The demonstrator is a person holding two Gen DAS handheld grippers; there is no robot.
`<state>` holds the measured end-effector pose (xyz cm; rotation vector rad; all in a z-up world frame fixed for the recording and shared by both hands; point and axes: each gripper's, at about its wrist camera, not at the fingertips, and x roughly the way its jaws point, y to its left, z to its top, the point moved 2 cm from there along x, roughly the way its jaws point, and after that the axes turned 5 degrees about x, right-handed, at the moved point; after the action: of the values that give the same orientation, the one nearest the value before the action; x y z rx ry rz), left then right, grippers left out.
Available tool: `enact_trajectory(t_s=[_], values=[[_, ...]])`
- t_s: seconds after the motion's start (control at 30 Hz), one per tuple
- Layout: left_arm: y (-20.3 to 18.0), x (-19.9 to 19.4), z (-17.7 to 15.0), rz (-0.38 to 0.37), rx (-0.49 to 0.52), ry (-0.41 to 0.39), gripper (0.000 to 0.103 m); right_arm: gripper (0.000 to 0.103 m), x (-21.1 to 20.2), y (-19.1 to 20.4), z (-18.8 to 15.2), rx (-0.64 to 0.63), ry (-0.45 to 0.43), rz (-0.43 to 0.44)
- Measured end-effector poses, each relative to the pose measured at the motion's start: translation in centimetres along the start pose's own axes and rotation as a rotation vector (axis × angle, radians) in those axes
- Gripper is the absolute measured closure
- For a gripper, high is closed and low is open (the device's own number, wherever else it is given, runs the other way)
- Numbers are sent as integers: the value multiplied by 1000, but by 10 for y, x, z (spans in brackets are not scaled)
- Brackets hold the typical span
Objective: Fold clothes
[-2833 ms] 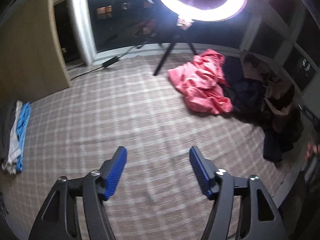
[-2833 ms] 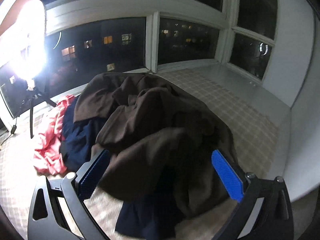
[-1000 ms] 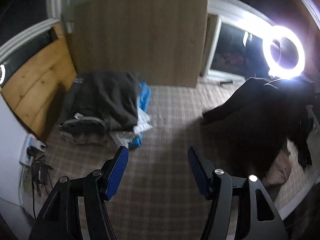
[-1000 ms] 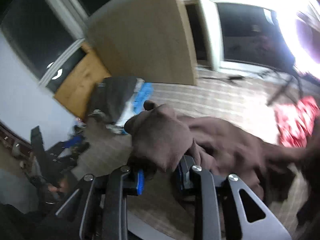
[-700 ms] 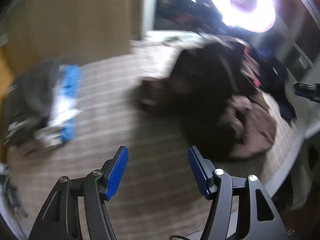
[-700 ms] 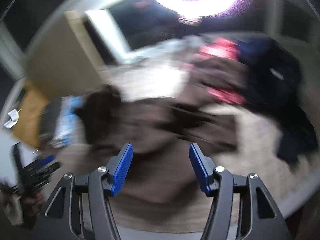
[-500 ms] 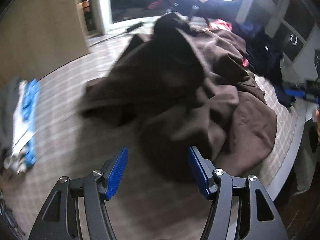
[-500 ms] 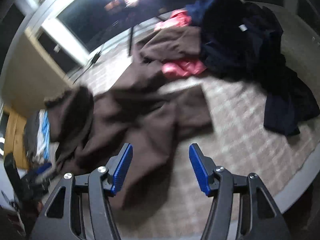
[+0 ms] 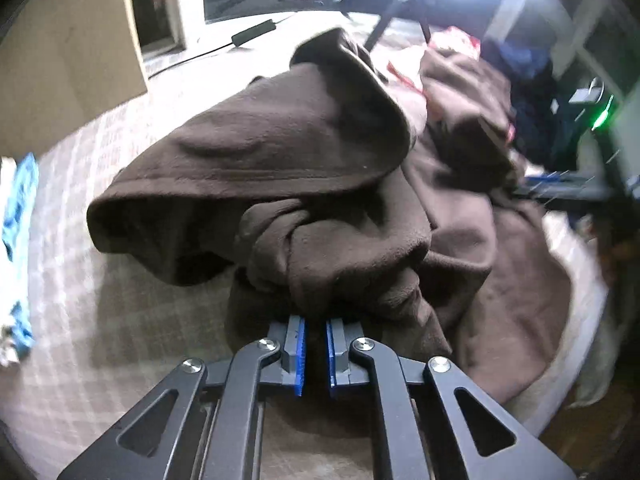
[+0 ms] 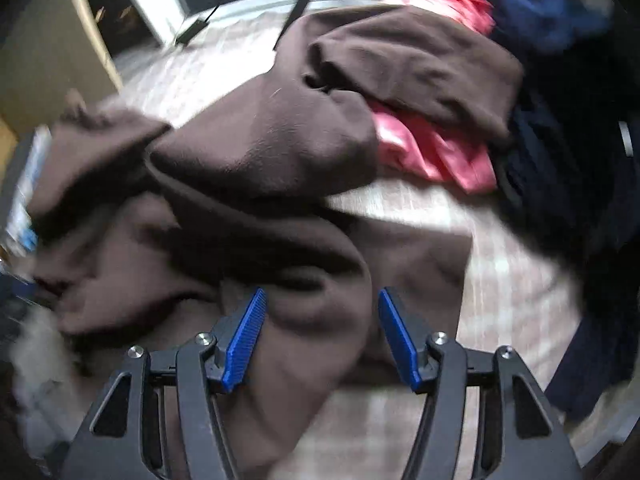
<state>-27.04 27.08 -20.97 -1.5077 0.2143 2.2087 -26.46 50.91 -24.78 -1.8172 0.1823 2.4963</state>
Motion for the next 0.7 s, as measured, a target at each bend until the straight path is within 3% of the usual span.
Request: enact_trajectory(t_s=[0.07, 0.1, 0.23, 0.37, 0.57, 0.7], values=[[10, -8, 0, -35, -46, -17, 97, 86, 9, 0, 1, 18, 27, 33], [16, -14, 0, -37, -63, -29, 97, 98, 5, -6, 1, 86, 43, 141], [39, -59, -5, -55, -122, -124, 98, 98, -66, -19, -5, 168, -120, 281], [55, -109, -18, -56, -158, -208, 98, 98, -171, -17, -12, 190, -325, 395], [70, -217, -44, -18, -138, -390, 98, 98, -310, 37, -23, 42, -575, 464], [91, -272, -57, 34, -157, -461, 97, 99, -359, 70, -26, -43, -665, 502]])
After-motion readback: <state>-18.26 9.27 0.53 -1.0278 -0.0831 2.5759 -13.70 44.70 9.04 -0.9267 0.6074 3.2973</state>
